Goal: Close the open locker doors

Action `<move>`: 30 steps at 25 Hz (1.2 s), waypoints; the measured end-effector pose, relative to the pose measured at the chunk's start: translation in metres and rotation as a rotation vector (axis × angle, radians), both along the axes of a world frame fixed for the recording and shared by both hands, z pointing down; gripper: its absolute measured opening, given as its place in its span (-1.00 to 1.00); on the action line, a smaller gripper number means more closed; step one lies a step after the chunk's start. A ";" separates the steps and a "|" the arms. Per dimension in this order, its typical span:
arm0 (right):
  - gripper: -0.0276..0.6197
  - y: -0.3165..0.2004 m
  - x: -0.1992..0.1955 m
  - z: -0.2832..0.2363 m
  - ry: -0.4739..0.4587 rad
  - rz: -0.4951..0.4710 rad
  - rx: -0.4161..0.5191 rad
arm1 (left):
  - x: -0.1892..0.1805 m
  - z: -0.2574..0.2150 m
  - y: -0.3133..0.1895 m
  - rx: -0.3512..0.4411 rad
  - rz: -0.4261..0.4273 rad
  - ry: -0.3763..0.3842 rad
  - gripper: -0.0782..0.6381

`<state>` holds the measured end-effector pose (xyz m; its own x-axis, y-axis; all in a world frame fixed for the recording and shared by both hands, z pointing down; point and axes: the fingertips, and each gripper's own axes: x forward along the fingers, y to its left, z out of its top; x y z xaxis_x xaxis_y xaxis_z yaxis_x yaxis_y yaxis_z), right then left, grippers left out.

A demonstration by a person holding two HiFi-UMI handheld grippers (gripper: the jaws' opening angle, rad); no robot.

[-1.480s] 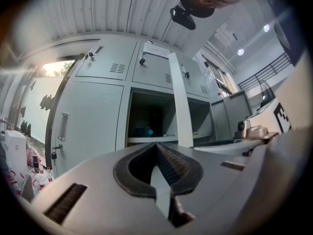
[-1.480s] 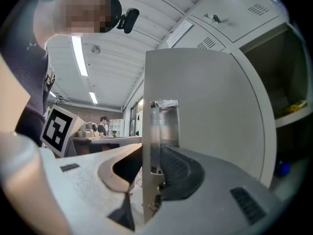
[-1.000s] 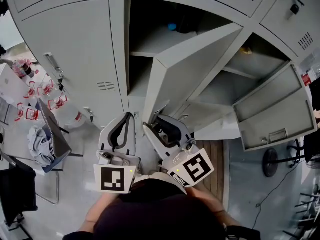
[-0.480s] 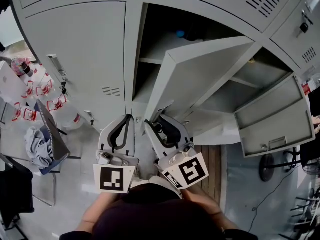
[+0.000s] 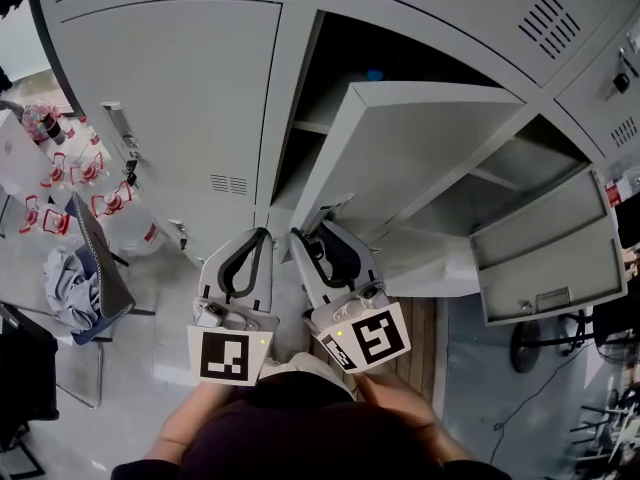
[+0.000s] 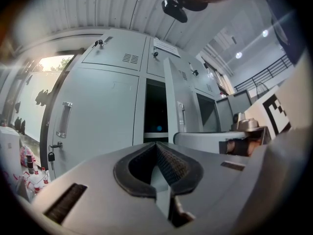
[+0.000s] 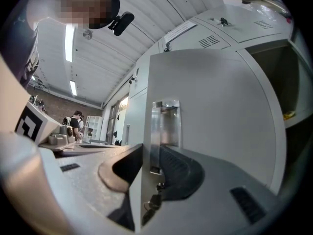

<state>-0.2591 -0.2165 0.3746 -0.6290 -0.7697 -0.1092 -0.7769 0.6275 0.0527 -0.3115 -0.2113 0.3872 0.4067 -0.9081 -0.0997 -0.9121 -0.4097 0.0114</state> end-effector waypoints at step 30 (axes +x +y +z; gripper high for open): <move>-0.63 -0.060 -0.019 0.002 -0.004 0.099 -0.008 | -0.032 0.000 -0.030 0.008 -0.026 -0.003 -0.78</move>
